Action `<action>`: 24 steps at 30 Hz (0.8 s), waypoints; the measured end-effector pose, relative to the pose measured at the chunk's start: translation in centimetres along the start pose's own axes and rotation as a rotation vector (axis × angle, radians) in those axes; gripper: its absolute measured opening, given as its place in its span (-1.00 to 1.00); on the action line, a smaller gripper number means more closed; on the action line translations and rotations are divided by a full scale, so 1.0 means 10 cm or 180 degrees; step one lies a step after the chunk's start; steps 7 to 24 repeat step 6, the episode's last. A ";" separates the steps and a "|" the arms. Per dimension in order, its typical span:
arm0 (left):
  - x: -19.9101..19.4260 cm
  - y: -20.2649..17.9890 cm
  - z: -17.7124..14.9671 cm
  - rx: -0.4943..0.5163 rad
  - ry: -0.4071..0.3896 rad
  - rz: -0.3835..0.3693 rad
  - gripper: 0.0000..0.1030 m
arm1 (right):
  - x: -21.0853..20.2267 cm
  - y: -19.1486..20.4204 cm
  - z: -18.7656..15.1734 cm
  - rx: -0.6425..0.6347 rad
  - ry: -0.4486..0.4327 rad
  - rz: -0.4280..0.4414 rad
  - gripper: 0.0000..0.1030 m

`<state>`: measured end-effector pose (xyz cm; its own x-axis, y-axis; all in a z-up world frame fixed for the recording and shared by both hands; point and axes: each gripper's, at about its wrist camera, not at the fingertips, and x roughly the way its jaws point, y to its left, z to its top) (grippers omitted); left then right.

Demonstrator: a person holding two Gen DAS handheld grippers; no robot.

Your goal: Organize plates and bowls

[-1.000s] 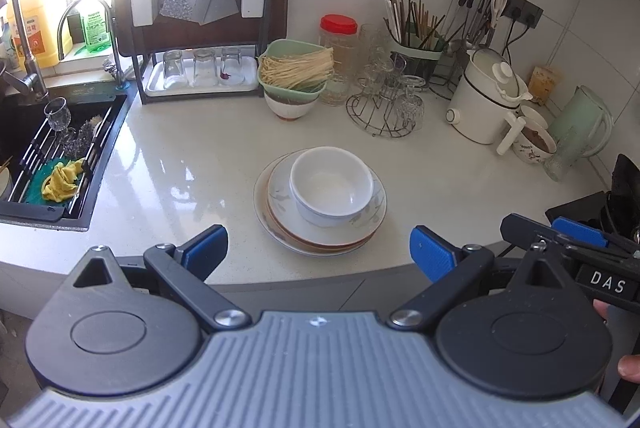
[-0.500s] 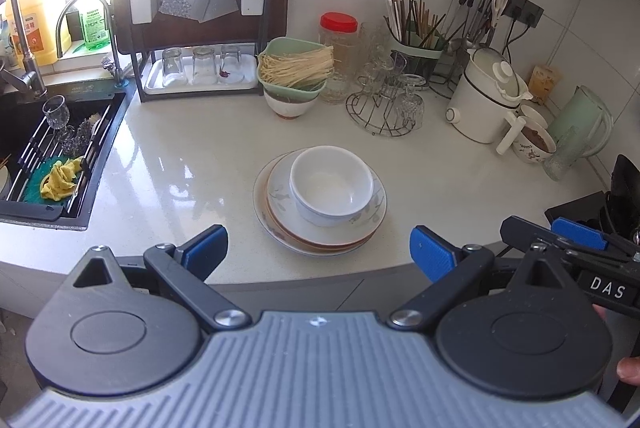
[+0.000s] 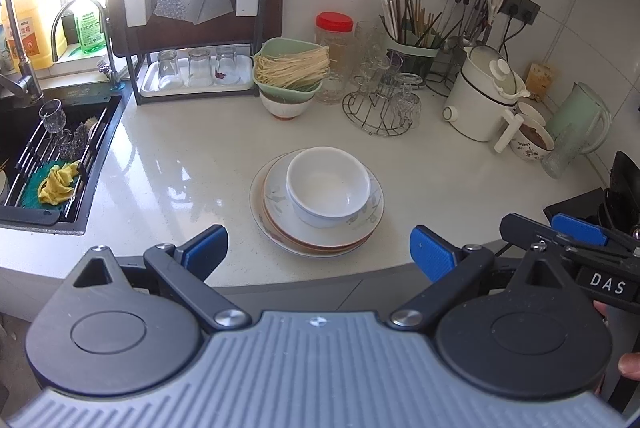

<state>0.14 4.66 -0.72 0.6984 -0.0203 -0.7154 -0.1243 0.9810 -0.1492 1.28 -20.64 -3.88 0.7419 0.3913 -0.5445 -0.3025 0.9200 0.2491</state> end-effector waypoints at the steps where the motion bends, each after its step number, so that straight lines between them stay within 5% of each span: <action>1: 0.00 0.00 0.00 -0.0001 0.0003 -0.0020 0.93 | 0.00 0.00 0.00 -0.0001 -0.0001 0.0001 0.81; 24: -0.01 0.00 -0.02 0.0035 0.0014 -0.0017 0.93 | -0.01 0.01 0.00 0.0004 -0.0012 0.0014 0.81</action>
